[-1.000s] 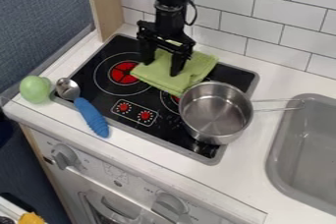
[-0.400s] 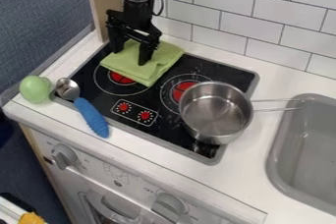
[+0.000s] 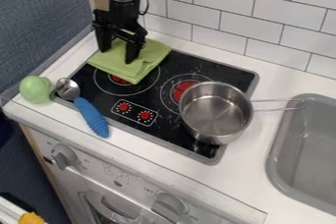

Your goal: Move the green cloth to the upper left corner of the stove

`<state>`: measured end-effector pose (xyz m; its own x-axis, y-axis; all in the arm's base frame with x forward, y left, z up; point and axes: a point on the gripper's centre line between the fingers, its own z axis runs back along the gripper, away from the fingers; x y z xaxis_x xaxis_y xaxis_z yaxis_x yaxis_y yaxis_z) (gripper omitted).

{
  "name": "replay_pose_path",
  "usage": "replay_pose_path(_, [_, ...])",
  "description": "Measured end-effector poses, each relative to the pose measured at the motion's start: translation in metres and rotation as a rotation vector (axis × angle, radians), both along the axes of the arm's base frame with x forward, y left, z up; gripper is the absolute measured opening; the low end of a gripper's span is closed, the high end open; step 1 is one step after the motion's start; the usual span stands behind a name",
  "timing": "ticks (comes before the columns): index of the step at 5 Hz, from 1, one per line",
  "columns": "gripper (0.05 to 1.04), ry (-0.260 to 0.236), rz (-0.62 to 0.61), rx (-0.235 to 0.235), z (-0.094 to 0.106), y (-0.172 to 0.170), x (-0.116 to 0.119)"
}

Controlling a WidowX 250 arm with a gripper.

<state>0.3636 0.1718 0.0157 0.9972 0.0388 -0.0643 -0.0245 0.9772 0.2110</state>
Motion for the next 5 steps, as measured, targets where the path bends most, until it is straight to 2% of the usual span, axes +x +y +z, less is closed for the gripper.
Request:
replay_pose_path(2, [1.001,0.006,0.004,-0.028,0.003,0.009,-0.004])
replay_pose_path(3, [0.999,0.007,0.011,-0.036,0.013,0.009,0.0])
replay_pose_path(4, [0.999,-0.065,0.022,-0.045,0.047,0.008,0.011])
replay_pose_path(5, [0.999,-0.109,0.031,-0.035,0.068,0.008,0.014])
